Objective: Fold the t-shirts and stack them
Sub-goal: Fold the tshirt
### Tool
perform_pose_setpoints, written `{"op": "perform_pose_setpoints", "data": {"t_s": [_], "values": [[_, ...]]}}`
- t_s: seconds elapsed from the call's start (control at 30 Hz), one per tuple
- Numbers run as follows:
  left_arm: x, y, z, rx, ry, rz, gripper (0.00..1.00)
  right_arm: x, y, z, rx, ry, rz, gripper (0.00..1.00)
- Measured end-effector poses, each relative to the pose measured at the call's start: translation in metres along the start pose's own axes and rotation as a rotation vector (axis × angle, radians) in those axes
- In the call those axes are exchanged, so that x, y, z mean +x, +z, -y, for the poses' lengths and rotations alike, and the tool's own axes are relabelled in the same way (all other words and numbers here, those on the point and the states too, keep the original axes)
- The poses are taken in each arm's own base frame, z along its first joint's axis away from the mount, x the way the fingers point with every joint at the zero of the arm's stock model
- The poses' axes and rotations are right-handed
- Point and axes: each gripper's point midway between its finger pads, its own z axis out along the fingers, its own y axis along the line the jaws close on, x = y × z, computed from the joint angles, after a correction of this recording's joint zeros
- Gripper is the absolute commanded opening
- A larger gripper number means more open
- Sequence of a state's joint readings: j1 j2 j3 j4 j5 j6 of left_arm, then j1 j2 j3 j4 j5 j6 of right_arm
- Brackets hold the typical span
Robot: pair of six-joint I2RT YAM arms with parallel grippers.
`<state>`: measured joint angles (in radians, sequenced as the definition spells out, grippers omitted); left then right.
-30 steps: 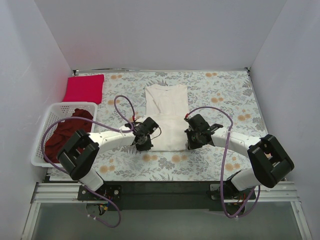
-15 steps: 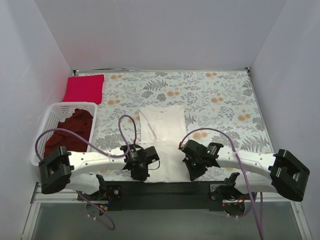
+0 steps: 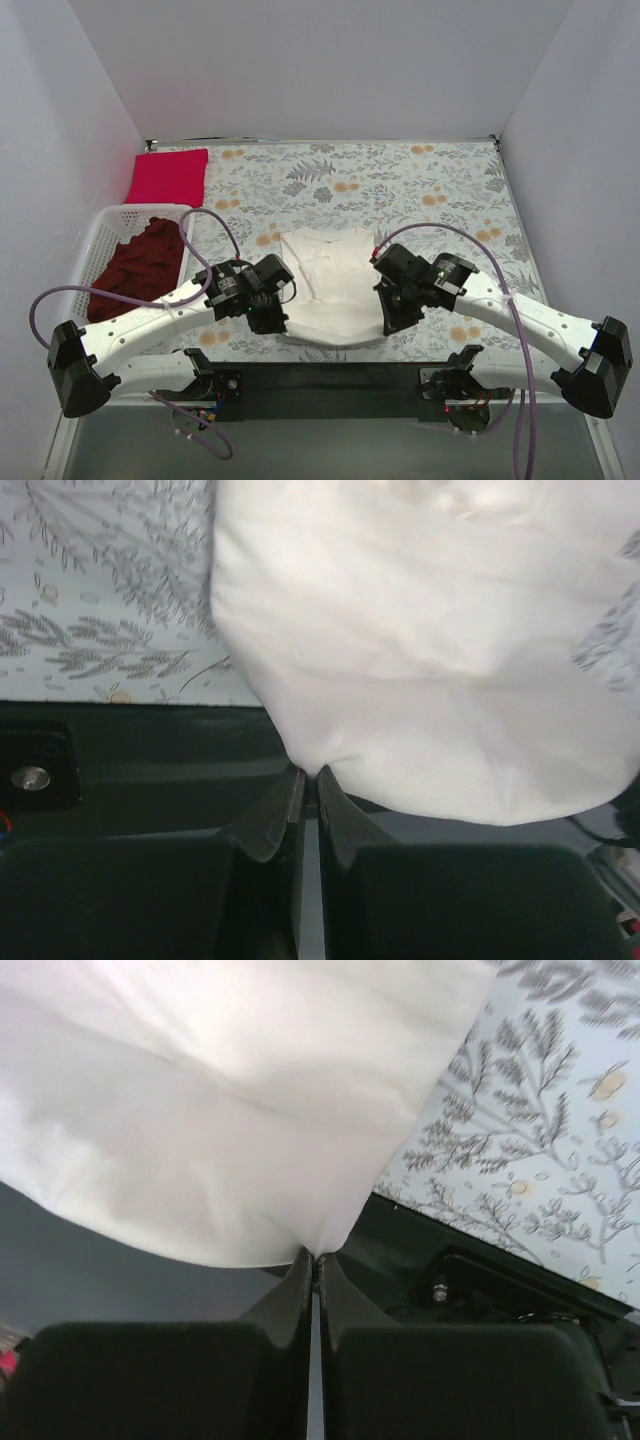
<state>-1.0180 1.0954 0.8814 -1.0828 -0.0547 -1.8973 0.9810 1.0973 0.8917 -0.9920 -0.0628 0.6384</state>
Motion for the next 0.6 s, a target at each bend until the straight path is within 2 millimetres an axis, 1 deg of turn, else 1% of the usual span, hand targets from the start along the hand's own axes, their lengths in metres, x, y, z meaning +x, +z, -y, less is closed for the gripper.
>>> {"op": "perform_pose_setpoints", "data": {"t_s": [0.07, 0.13, 0.2, 0.3, 0.4, 0.6], "values": [[-0.023, -0.01, 0.012, 0.031, -0.021, 0.048, 0.0, -0.021, -0.011, 0.001, 0.006, 0.011, 0.05, 0.01], [-0.044, -0.02, 0.023, 0.053, -0.023, 0.097, 0.0, -0.038, -0.02, 0.001, 0.017, 0.011, 0.079, 0.01], [-0.059, -0.024, 0.03, 0.073, -0.018, 0.13, 0.0, -0.052, -0.026, 0.0, 0.019, 0.004, 0.1, 0.01], [-0.079, -0.025, 0.032, 0.084, -0.024, 0.161, 0.0, -0.07, -0.031, 0.001, 0.029, -0.006, 0.116, 0.01], [-0.095, -0.026, 0.031, 0.091, -0.03, 0.181, 0.0, -0.083, -0.035, 0.003, 0.038, -0.014, 0.122, 0.01], [-0.136, -0.036, 0.045, 0.145, -0.019, 0.242, 0.0, -0.113, -0.047, 0.014, 0.052, -0.015, 0.169, 0.01]]}}
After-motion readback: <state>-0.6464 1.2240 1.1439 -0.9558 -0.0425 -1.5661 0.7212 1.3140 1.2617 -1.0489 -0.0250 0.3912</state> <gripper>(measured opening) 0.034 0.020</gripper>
